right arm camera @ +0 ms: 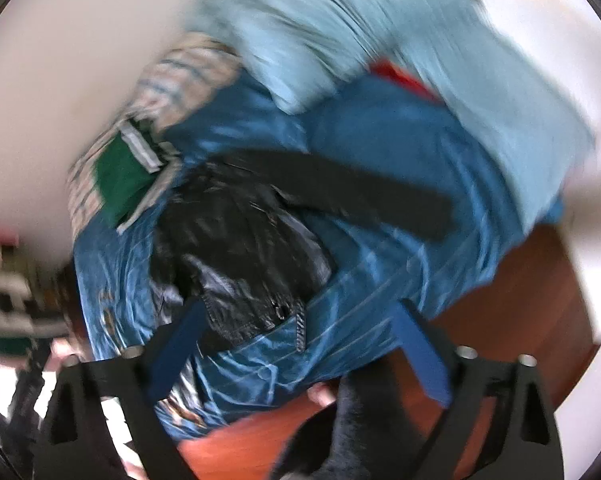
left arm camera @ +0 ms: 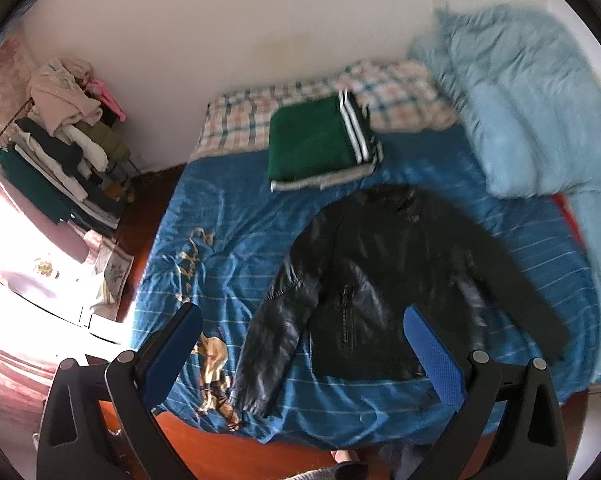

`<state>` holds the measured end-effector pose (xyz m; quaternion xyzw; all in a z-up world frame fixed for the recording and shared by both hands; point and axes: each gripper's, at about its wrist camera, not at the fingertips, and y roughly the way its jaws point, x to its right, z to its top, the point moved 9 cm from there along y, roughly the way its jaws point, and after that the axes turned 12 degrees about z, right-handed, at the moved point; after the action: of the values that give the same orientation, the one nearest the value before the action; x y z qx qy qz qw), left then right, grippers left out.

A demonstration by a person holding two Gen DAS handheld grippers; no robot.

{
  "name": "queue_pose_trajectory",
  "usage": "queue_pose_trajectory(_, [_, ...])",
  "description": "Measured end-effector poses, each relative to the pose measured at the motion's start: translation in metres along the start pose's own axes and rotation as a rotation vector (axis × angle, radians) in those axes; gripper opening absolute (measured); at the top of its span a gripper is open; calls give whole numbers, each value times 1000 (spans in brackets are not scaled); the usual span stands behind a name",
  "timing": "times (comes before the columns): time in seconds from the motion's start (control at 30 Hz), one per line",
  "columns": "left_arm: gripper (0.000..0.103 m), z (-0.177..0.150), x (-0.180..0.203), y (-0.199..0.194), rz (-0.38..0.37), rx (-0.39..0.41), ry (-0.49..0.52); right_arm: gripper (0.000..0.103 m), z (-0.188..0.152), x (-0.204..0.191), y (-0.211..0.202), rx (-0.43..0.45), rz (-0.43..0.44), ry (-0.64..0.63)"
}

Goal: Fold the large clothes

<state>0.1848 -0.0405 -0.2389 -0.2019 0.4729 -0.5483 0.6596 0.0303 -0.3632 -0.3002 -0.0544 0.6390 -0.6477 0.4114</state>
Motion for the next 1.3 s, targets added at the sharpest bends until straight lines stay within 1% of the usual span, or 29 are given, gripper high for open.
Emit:
queue_pose_trajectory(0.03, [103, -1, 8, 13, 8, -18, 3, 65, 4, 29, 27, -16, 11, 62])
queue_pose_trajectory(0.07, [103, -4, 22, 34, 10, -51, 2, 61, 6, 51, 46, -29, 13, 106])
queue_pose_trajectory(0.13, [103, -14, 44, 67, 5, -101, 2, 59, 11, 100, 93, -43, 41, 210])
queue_pose_trajectory(0.17, [103, -21, 58, 90, 30, -138, 12, 59, 14, 125, 119, -51, 58, 272])
queue_pose_trajectory(0.2, [103, -26, 66, 102, 43, -162, 15, 59, 18, 146, 147, -52, 106, 330])
queue_pose_trajectory(0.23, [103, -35, 77, 123, 59, -208, 15, 60, 21, 164, 170, -54, 141, 382])
queue_pose_trajectory(0.3, [103, -49, 93, 146, 85, -263, 7, 60, 29, 214, 219, -19, 202, 532])
queue_pose_trajectory(0.33, [103, -58, 106, 164, 97, -303, 7, 60, 30, 232, 233, -5, 197, 576])
queue_pose_trajectory(0.37, [103, -64, 115, 177, 106, -329, 15, 60, 33, 264, 252, 40, 182, 655])
queue_pose_trajectory(0.43, [103, -71, 132, 196, 133, -350, 39, 63, 36, 310, 280, 99, 163, 769])
queue_pose_trajectory(0.47, [103, -76, 145, 208, 142, -355, 60, 63, 39, 324, 290, 119, 173, 800])
queue_pose_trajectory(0.53, [103, -81, 172, 229, 150, -356, 106, 63, 45, 350, 315, 152, 221, 873])
queue_pose_trajectory(0.57, [103, -85, 190, 242, 147, -363, 144, 63, 50, 360, 326, 189, 272, 922])
queue_pose_trajectory(0.6, [103, -86, 200, 249, 138, -367, 157, 63, 53, 366, 330, 212, 287, 945])
queue_pose_trajectory(0.63, [103, -86, 213, 255, 130, -368, 169, 59, 57, 368, 331, 243, 298, 962])
queue_pose_trajectory(0.67, [103, -85, 227, 262, 117, -365, 174, 41, 63, 369, 329, 286, 300, 963])
queue_pose_trajectory(0.7, [103, -84, 236, 265, 100, -365, 175, 29, 69, 368, 323, 314, 277, 940])
queue_pose_trajectory(0.77, [103, -80, 254, 269, 79, -363, 180, 29, 86, 360, 313, 369, 278, 867])
queue_pose_trajectory(0.8, [103, -78, 262, 270, 67, -356, 182, 31, 89, 355, 312, 361, 275, 847])
queue_pose_trajectory(0.83, [103, -76, 267, 269, 60, -355, 183, 37, 93, 357, 317, 343, 267, 828])
queue_pose_trajectory(0.87, [103, -74, 273, 269, 52, -354, 185, 48, 96, 360, 331, 309, 267, 826])
queue_pose_trajectory(0.9, [103, -72, 278, 270, 46, -352, 185, 55, 98, 365, 339, 299, 292, 839])
queue_pose_trajectory(0.97, [103, -71, 287, 271, 29, -364, 191, 62, 109, 369, 352, 315, 359, 870])
queue_pose_trajectory(1.07, [103, -66, 295, 272, 18, -359, 199, 60, 129, 362, 362, 369, 458, 869])
queue_pose_trajectory(1.1, [103, -65, 296, 273, 20, -352, 204, 55, 135, 357, 363, 371, 470, 854])
queue_pose_trajectory(1.13, [103, -64, 296, 274, 23, -346, 212, 46, 142, 351, 368, 363, 471, 820])
queue_pose_trajectory(1.17, [103, -65, 297, 277, 29, -341, 227, 20, 149, 346, 373, 355, 460, 806])
queue_pose_trajectory(1.2, [103, -67, 298, 277, 32, -340, 235, 8, 155, 341, 380, 339, 456, 786])
queue_pose_trajectory(1.3, [103, -67, 294, 281, 52, -329, 244, 6, 164, 340, 378, 364, 454, 788])
